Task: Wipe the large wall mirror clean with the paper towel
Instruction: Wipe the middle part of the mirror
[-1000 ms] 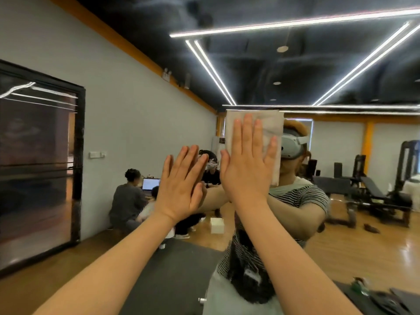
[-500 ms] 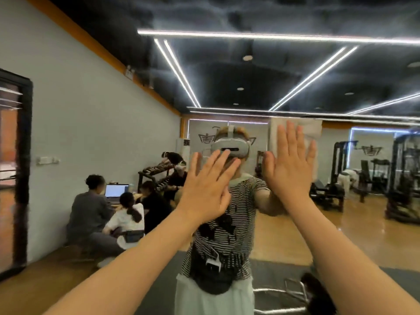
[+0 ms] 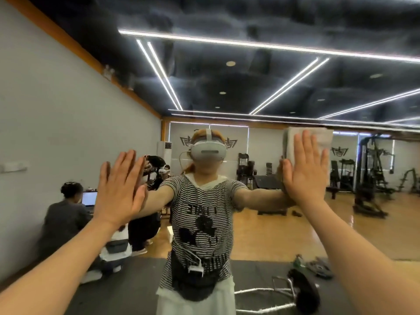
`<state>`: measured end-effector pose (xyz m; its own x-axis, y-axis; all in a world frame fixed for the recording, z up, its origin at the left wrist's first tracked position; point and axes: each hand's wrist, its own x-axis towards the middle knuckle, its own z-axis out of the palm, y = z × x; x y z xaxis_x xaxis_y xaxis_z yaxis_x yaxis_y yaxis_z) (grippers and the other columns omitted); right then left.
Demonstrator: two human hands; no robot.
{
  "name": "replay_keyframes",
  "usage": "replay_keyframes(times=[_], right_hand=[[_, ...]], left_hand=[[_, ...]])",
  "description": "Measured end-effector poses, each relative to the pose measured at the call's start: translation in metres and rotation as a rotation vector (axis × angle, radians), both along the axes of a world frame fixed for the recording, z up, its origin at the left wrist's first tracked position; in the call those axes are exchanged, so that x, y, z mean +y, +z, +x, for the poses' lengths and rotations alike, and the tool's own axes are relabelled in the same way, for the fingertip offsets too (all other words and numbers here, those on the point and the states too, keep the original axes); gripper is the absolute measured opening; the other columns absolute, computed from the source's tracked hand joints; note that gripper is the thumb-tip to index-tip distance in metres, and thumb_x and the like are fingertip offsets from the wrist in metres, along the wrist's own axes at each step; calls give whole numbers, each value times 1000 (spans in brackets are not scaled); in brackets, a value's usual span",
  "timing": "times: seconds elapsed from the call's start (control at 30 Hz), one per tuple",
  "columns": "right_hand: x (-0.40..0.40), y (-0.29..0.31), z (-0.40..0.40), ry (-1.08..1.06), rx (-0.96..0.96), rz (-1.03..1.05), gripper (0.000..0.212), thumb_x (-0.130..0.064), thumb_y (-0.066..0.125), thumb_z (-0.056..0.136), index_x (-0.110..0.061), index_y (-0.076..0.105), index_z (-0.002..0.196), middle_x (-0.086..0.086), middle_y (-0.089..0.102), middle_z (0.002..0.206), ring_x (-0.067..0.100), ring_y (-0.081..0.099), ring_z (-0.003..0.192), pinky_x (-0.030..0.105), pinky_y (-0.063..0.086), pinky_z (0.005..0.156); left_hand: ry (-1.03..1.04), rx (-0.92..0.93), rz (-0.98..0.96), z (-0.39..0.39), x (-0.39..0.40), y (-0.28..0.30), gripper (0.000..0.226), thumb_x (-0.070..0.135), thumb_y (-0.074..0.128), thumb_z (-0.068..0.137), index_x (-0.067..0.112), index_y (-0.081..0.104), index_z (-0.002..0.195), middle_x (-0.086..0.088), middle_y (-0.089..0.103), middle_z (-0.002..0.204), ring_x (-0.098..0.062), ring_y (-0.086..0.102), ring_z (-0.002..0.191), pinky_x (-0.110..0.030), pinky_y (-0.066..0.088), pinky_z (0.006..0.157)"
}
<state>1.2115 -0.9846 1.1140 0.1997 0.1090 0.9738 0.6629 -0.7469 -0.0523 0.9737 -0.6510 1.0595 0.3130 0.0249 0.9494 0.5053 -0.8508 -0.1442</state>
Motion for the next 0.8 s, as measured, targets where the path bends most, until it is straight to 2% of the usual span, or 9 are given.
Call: replay_keyframes(times=[0.1, 0.2, 0.33, 0.4, 0.47, 0.63, 0.73, 0.8], right_hand=[[-1, 1, 1, 7, 4, 6, 65, -45, 19, 98, -12, 14, 154, 0, 2, 159, 20, 4, 148, 41, -1, 119], [-1, 0, 0, 41, 3, 19, 64, -46, 18, 97, -14, 8, 152, 0, 3, 159, 22, 6, 149, 46, 4, 120], [16, 5, -15, 112, 101, 181, 66, -45, 11, 95, -14, 11, 154, 4, 7, 161, 24, 5, 149, 50, 3, 120], [36, 9, -28, 76, 148, 287, 65, -40, 13, 96, -12, 13, 155, 9, 8, 162, 26, 5, 149, 51, 4, 120], [59, 11, -42, 40, 164, 309, 62, -35, 17, 98, -11, 9, 155, 10, 5, 163, 27, 3, 149, 49, 4, 119], [103, 4, -72, 61, 89, 131, 60, -35, 17, 100, -14, 6, 155, 9, -1, 163, 24, -5, 149, 40, -8, 117], [101, -1, -70, 68, 0, -23, 58, -36, 16, 101, -15, 4, 154, 6, -3, 161, 20, -5, 148, 31, -19, 115], [87, 1, -58, 70, -71, -126, 56, -35, 18, 102, -15, 9, 154, 5, 2, 160, 21, 1, 148, 32, -14, 117]], left_hand=[[-29, -17, 19, 2, 1, 0, 65, 35, 31, 90, 5, 29, 147, -19, 28, 154, -11, -9, 148, -39, -6, 118], [-63, -33, 27, 2, 1, -1, 65, 36, 32, 89, 7, 26, 148, -17, 25, 155, -12, -7, 149, -40, -4, 118], [-92, -52, 31, 2, 4, -4, 66, 37, 33, 90, 10, 23, 150, -14, 23, 157, -14, -4, 149, -42, -3, 119], [-100, -64, 38, 3, 7, -4, 67, 37, 33, 90, 12, 22, 151, -14, 22, 158, -15, -2, 149, -44, -2, 119], [-103, -72, 49, 4, 9, -5, 68, 37, 33, 90, 13, 18, 152, -11, 18, 159, -16, -3, 150, -45, 0, 118], [-105, -74, 61, 4, 10, -4, 68, 38, 33, 90, 12, 19, 151, -11, 17, 159, -15, -5, 149, -44, -1, 118], [-119, -71, 55, 4, 11, -5, 68, 37, 34, 89, 12, 22, 151, -13, 19, 159, -14, -5, 150, -43, -3, 119], [-127, -71, 49, 3, 11, -5, 68, 38, 34, 89, 12, 23, 151, -14, 21, 158, -14, -4, 149, -42, -4, 119]])
